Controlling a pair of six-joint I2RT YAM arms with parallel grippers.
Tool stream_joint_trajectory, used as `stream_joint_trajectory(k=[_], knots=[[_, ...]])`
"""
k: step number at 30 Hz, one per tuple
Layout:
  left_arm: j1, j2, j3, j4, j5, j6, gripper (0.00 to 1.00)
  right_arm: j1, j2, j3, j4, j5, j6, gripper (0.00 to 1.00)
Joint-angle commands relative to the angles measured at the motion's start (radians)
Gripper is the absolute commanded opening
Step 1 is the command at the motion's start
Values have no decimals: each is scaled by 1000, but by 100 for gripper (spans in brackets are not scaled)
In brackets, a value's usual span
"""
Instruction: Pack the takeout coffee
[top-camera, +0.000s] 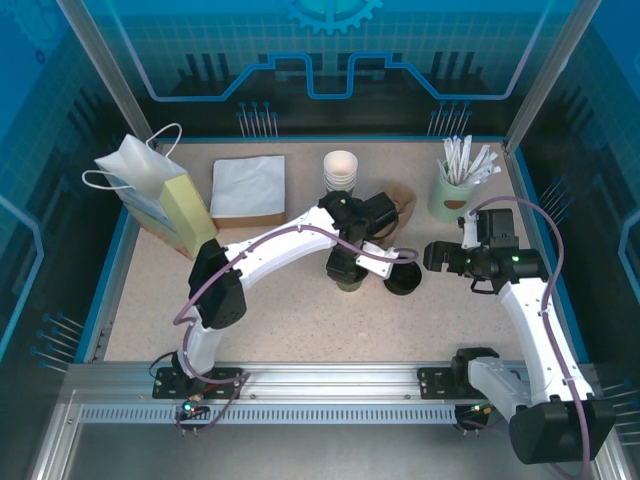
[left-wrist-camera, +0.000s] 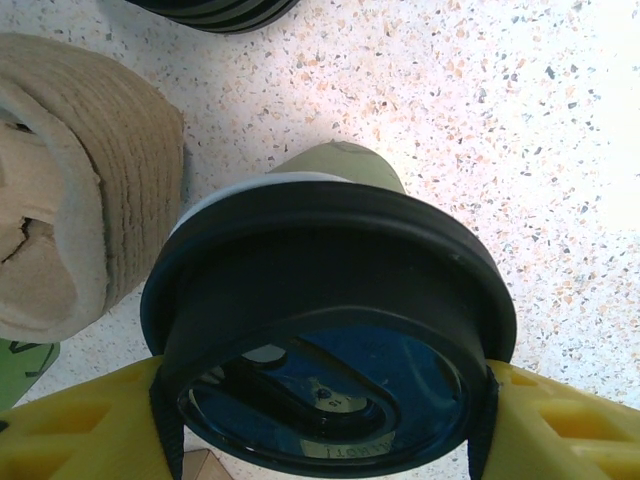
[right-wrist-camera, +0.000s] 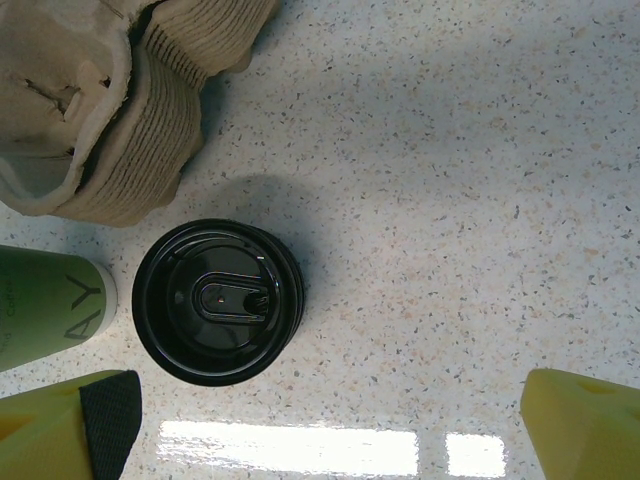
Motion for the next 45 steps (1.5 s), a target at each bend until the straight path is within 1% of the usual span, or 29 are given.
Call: stream_joint_trajectory(k=[1, 7, 18, 23, 31, 35, 39, 45], knots=[[-6, 19, 33, -29, 18, 9, 65, -17, -5, -10, 10, -20, 1, 100], [-7, 44, 54, -44, 5, 3, 66, -17, -7, -11, 9, -26, 1, 100], [-7, 56, 57, -35, 19, -10, 75, -17, -4, -10, 13, -40, 0, 100], [-7, 59, 65, -33, 21, -17, 81, -17, -4, -12, 11, -45, -3, 100], [-7, 45, 76, -29, 44, -41, 86, -19, -2, -11, 10, -73, -6, 100], [-5, 18, 68, -21, 68, -56, 90, -19, -1, -11, 8, -97, -14, 100], [7, -28, 43, -3, 87, -77, 92, -18, 1, -8, 11, -147, -15, 100], [34, -186, -103, 105, 97, -165, 92, -17, 29, 10, 17, -281, -11, 95]])
